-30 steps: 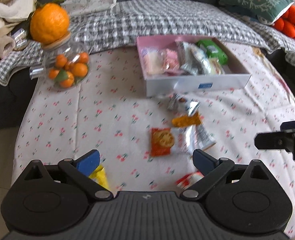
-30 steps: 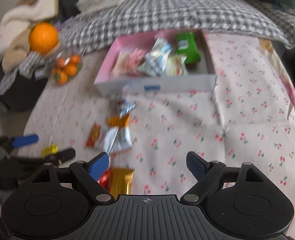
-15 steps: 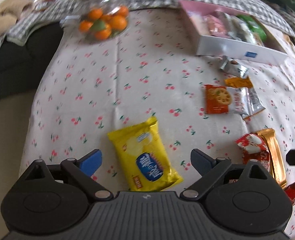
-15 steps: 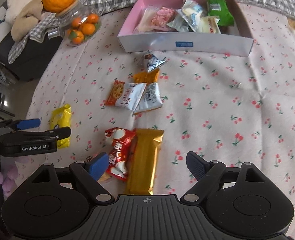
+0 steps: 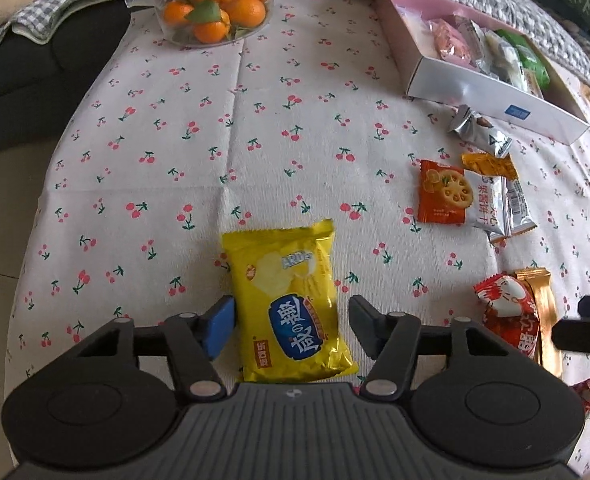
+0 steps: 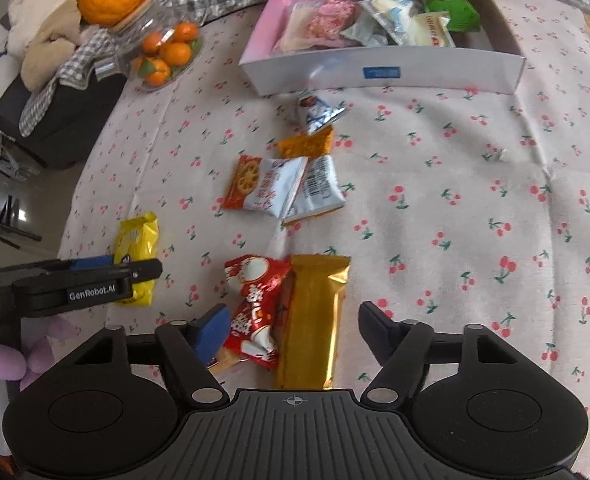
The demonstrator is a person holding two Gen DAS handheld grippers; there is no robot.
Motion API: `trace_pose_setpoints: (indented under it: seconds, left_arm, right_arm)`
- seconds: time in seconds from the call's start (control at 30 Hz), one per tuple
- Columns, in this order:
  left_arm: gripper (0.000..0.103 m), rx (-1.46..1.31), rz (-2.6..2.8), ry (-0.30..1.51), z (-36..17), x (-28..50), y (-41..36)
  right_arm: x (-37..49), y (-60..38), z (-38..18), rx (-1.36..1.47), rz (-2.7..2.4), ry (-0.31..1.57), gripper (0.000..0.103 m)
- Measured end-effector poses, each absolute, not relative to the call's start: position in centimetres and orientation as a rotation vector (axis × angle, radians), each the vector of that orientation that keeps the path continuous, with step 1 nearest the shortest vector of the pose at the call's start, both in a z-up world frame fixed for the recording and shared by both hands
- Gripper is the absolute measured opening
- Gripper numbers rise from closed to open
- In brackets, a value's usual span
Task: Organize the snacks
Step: 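Grasp the yellow chip bag with the left tool while the right tool grasps the gold bar, then lift the yellow chip bag and gold bar and carry them over the box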
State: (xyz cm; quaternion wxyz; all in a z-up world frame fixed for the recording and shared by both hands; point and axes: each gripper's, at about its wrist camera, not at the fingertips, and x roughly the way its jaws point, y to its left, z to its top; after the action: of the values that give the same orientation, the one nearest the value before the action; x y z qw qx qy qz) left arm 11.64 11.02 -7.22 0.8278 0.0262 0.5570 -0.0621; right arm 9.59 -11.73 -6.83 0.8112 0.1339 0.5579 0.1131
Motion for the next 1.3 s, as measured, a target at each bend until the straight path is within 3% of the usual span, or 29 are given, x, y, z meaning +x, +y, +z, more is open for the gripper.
trace_pose_setpoints:
  seconds: [0.2,0.5,0.6,0.7,0.83,1.0,1.13,1.3]
  left_arm:
    - [0.048,0.072,-0.152,1.186,-7.4,11.6,10.7]
    - [0.047,0.107,-0.198,1.177,-7.4,11.2,9.4]
    - [0.047,0.109,-0.205,1.172,-7.5,11.2,9.2]
    - [0.047,0.108,-0.216,1.162,-7.5,11.2,9.0]
    - [0.048,0.101,-0.246,1.126,-7.5,11.1,8.6]
    - [0.049,0.135,-0.269,1.084,-7.6,11.1,7.7]
    - [0.065,0.154,-0.276,1.066,-7.4,10.9,7.3]
    - [0.069,0.194,-0.257,1.104,-8.2,10.9,6.9]
  right_arm:
    - [9.8,-12.5,-7.5,0.257,0.197,1.210,0.054]
    - [9.7,-10.6,-9.0,0.160,0.211,1.238,0.041]
    - [9.5,-9.7,-8.8,0.108,0.230,1.214,0.029]
    - [9.5,-9.4,-8.6,0.056,0.233,1.191,0.027]
    - [10.2,-10.5,-8.1,-0.024,0.153,1.119,0.027]
    - [11.7,-14.1,-8.2,0.148,0.152,1.120,0.034]
    - [11.8,-15.0,-8.3,0.205,0.150,1.151,0.038]
    - [11.6,-13.5,-9.1,0.158,0.183,1.177,0.051]
